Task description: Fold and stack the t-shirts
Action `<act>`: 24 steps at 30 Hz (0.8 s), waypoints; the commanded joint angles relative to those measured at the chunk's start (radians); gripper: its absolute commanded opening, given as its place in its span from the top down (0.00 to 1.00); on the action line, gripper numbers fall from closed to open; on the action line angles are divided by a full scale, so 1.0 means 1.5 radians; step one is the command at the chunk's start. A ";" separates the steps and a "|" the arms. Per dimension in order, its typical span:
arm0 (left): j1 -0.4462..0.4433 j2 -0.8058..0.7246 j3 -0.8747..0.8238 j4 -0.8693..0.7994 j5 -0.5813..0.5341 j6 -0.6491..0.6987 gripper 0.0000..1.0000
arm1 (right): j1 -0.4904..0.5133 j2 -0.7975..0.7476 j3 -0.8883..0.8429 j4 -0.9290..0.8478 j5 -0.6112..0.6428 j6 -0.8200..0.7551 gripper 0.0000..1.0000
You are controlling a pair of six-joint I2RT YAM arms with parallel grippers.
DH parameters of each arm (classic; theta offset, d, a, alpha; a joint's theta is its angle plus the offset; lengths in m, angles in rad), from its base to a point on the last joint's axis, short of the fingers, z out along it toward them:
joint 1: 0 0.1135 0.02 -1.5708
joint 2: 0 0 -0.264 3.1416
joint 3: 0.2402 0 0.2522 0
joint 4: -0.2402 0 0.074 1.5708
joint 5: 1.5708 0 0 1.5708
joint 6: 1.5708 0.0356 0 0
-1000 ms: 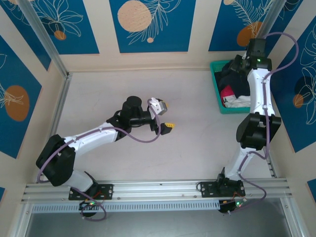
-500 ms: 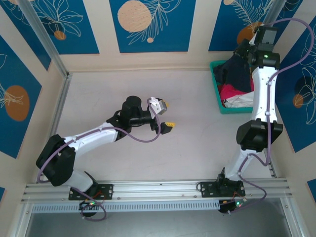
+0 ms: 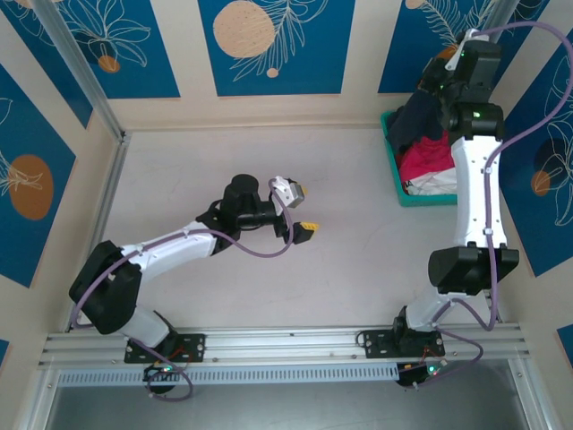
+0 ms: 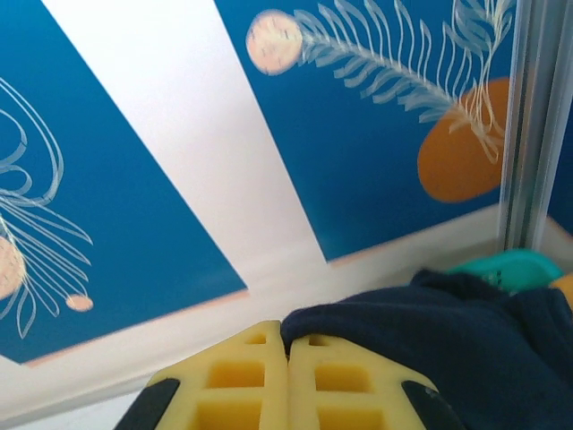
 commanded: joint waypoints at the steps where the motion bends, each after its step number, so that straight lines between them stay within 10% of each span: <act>1: -0.007 0.007 0.021 0.031 0.027 -0.009 0.00 | 0.018 -0.039 0.067 0.062 -0.008 -0.025 1.00; 24: 0.009 -0.134 -0.086 -0.042 -0.148 -0.065 0.00 | 0.221 0.112 0.356 -0.024 -0.210 -0.048 1.00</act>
